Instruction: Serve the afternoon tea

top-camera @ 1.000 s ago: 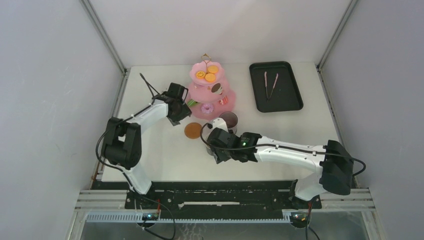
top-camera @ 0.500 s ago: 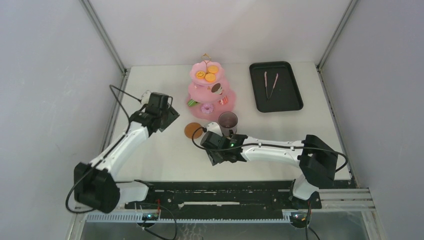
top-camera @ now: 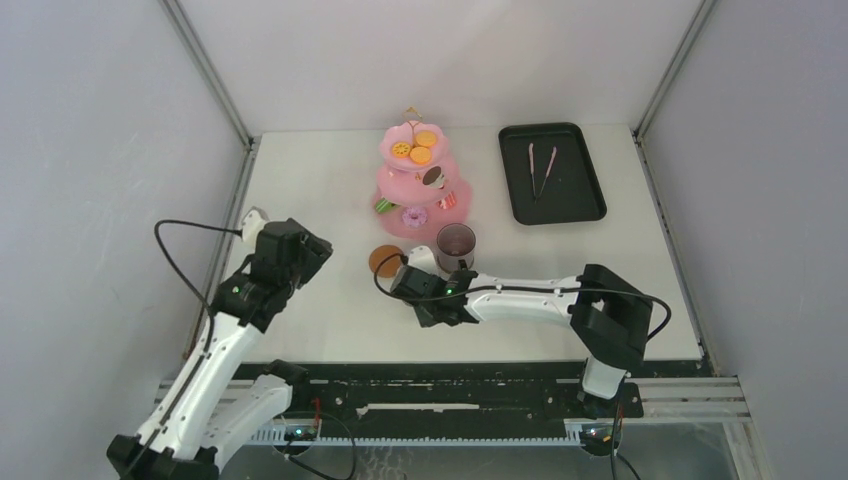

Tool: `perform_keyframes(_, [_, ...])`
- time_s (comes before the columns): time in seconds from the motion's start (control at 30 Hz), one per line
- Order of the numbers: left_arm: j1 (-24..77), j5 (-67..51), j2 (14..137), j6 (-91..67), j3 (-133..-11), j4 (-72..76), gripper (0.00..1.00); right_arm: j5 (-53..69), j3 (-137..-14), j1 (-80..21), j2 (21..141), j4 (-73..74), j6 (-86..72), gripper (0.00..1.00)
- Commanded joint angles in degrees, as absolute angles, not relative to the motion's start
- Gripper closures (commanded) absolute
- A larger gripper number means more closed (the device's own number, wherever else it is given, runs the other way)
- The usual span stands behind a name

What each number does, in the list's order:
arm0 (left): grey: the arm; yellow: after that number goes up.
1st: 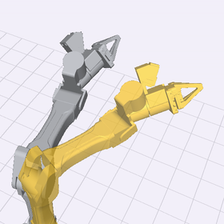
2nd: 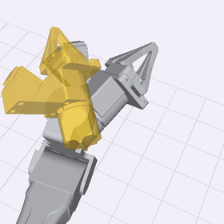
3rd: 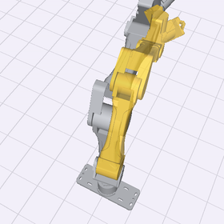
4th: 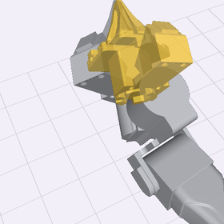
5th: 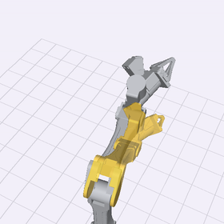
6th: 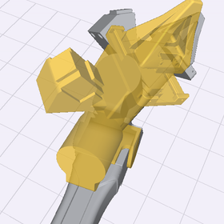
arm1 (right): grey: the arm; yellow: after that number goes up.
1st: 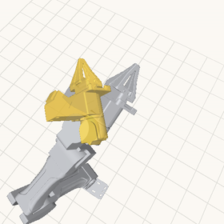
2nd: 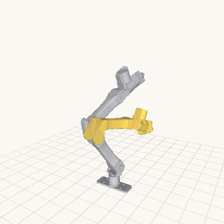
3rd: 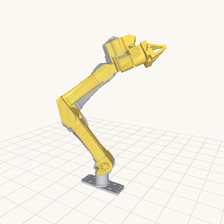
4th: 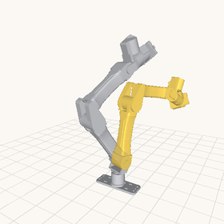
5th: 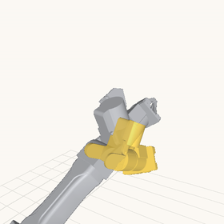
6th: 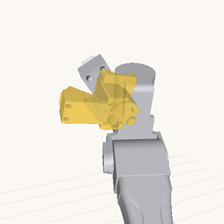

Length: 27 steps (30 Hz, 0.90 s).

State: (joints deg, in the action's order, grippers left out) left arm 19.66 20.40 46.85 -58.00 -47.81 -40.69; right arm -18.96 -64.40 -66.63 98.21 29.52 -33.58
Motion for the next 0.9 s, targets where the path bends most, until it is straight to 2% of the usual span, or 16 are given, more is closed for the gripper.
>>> perform_keyframes(0.0, [19.9, 22.1, 42.4, -56.2, -47.9, -44.5, 0.37, -22.7, -71.9, -68.9, 99.8, 29.6, -37.1, 1.0])
perform_keyframes(0.27, [20.4, 19.8, 34.8, -52.2, -48.1, -49.6, 0.37, -28.0, -87.9, -70.6, 105.4, 37.7, -41.7, 1.0])
perform_keyframes(0.67, [22.9, 22.8, 22.2, -47.1, -54.9, -61.5, 0.38, -33.0, -125.2, -69.2, 125.5, 62.4, -52.3, 1.0])
perform_keyframes(0.87, [22.8, 20.2, 21.0, -46.9, -61.8, -68.5, 0.38, -32.7, -125.5, -66.9, 126.1, 65.6, -58.6, 1.0])
